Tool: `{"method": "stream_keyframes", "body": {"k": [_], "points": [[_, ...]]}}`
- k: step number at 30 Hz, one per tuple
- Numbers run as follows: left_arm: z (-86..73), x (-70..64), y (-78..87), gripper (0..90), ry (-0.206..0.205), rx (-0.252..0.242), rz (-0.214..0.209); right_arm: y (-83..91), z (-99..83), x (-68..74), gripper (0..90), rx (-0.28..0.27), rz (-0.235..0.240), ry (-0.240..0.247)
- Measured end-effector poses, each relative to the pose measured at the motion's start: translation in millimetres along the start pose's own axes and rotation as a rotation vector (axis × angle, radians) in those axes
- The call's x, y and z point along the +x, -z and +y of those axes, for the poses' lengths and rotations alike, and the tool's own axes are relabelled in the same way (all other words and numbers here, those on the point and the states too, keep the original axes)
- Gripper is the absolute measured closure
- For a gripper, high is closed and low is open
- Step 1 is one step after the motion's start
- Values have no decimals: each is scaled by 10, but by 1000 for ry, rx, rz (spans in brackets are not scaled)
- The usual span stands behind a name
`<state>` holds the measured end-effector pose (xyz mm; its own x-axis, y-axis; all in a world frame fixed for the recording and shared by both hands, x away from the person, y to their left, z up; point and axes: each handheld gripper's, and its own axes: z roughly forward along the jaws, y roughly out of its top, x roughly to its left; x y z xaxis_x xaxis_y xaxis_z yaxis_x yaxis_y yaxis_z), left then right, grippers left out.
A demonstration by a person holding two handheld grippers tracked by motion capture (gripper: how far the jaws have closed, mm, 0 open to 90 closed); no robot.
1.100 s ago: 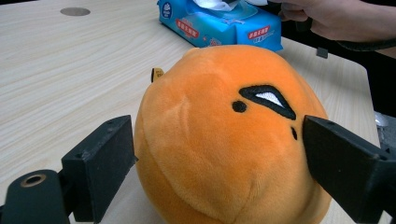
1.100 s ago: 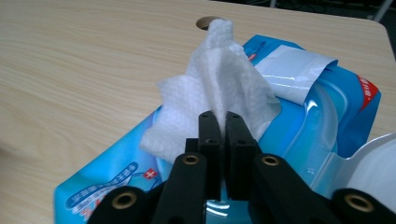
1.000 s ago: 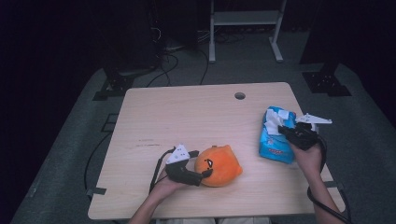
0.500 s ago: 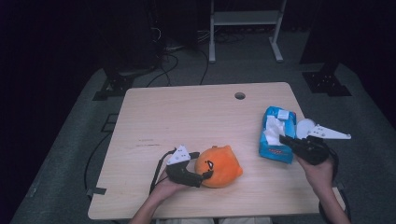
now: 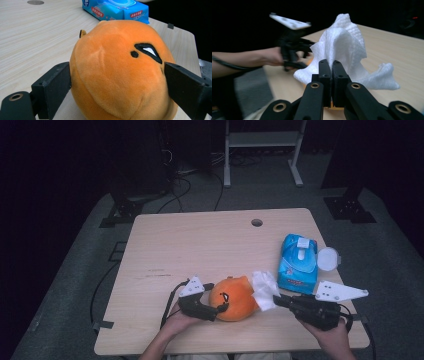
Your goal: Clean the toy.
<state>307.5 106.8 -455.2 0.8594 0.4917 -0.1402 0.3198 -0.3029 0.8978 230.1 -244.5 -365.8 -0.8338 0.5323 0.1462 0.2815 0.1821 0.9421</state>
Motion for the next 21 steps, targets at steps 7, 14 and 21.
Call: {"method": "stream_keyframes", "body": {"k": [7,14,21], "points": [[-10,8,0,96,2,-3,-6,-192,-45,114,870,46,212,-97],[-7,2,-6,95,-8,-4,-7,-566,-173,-234,864,188,121,-120],[-10,7,-17,95,-5,5,-11,-850,-268,-408,721,227,-19,-62]]}}
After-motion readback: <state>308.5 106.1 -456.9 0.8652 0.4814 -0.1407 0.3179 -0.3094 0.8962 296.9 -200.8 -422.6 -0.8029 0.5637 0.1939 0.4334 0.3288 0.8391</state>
